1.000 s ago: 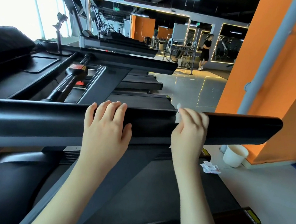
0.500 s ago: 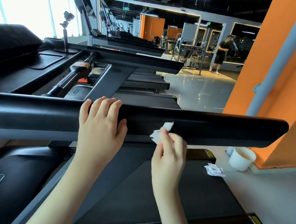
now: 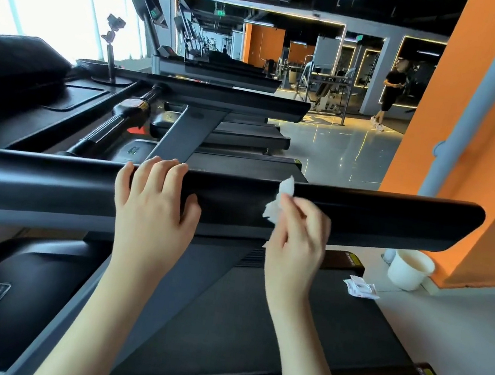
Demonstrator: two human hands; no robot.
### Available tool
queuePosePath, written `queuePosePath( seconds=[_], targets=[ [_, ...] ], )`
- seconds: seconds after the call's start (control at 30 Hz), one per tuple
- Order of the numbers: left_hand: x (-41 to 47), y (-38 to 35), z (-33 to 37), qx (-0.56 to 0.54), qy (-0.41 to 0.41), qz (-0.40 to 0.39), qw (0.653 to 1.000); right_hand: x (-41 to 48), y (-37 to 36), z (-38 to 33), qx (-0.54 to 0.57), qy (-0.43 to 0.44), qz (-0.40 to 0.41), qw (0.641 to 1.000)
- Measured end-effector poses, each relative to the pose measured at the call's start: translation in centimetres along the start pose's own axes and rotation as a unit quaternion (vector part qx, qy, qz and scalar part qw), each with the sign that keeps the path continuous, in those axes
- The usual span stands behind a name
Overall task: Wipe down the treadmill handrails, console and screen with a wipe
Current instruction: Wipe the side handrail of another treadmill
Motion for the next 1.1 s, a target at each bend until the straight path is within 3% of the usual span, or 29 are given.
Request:
queuePosePath(
  seconds=[0.13,0.3,0.47,0.57,0.67,0.83,1.0,1.1],
  targets=[
    [0.0,-0.1,0.2,0.003,0.008,-0.001,1.000,0.6,-0.1,0.4,-0.011,-0.005,0.014,1.000],
    [0.2,-0.4,1.0,0.006,0.021,-0.010,1.000,1.0,-0.5,-0.8,0.012,0.057,-0.039,0.998],
    [0.3,-1.5,2.9,0.011,-0.021,-0.066,0.998,4.1,-0.3,0.4,-0.062,-0.033,-0.056,0.996],
    [0.7,-2.0,3.4,0.011,-0.049,-0.076,0.996,3.6,-0.2,-0.3,-0.064,-0.003,-0.067,0.996],
    [1.3,-2.4,3.7,-0.004,-0.053,-0.054,0.997,4.1,-0.3,-0.2,-0.042,0.045,-0.098,0.993],
    [1.2,-3.0,3.8,-0.017,-0.054,-0.019,0.998,3.9,0.5,1.8,-0.072,-0.051,-0.038,0.995],
    [1.2,-3.3,4.0,-0.018,-0.047,-0.001,0.999,1.0,0.9,0.2,-0.067,-0.016,-0.061,0.996],
    [1.1,-3.5,3.9,-0.021,-0.051,0.009,0.998,1.7,1.1,1.8,-0.053,-0.038,-0.037,0.997]
  ],
)
Point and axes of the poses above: each hand's wrist, its own x-axis towards the middle knuckle, its own y-axis out of the back of the hand, z = x × y, the point moved 1 cm from there along x, towards the middle knuckle, and after that the axes turned 8 degrees about -x, right-handed, at the moved point
